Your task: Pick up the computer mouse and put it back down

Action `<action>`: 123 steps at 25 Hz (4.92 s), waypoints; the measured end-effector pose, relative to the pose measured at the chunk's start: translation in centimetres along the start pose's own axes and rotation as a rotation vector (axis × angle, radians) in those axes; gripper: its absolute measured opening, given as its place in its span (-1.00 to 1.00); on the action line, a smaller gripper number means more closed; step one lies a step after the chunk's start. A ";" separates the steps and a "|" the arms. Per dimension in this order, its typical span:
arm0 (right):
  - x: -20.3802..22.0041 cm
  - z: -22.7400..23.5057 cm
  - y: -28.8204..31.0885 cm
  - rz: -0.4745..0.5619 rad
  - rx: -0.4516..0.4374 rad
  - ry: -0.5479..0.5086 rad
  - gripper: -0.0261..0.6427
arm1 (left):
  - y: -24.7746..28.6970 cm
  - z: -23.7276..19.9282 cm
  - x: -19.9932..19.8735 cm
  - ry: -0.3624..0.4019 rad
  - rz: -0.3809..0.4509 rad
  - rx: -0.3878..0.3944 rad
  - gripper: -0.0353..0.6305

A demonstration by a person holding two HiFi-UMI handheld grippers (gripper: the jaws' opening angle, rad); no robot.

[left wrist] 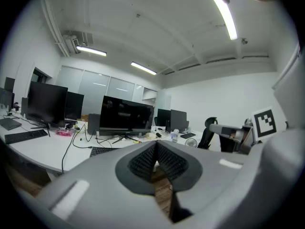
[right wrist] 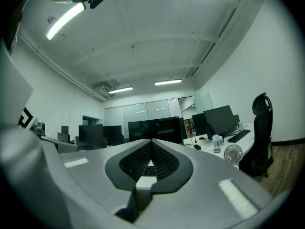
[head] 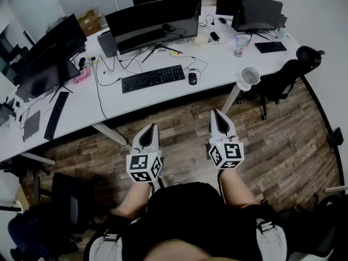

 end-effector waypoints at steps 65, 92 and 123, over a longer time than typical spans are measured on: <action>19.7 13.2 41.9 -0.638 0.002 0.069 -0.33 | 36.9 -12.5 -3.3 -0.055 -0.169 -0.164 -0.73; 32.7 13.4 42.0 -0.889 0.196 -0.003 -0.11 | 35.8 -16.4 -1.2 -0.076 -0.245 -0.162 -0.73; 0.6 12.2 43.2 -0.067 0.014 -0.108 -0.11 | 40.3 -14.2 -5.0 -0.055 -0.101 -0.052 -0.73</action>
Point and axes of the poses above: the fingertips, and each gripper's own axes: y forward along the fingers, z to its right, x out of its underside, the point moved 8 cm from there along -y, backward along the fingers, and after that the axes turned 1 degree about -y, right-handed, at the moved point
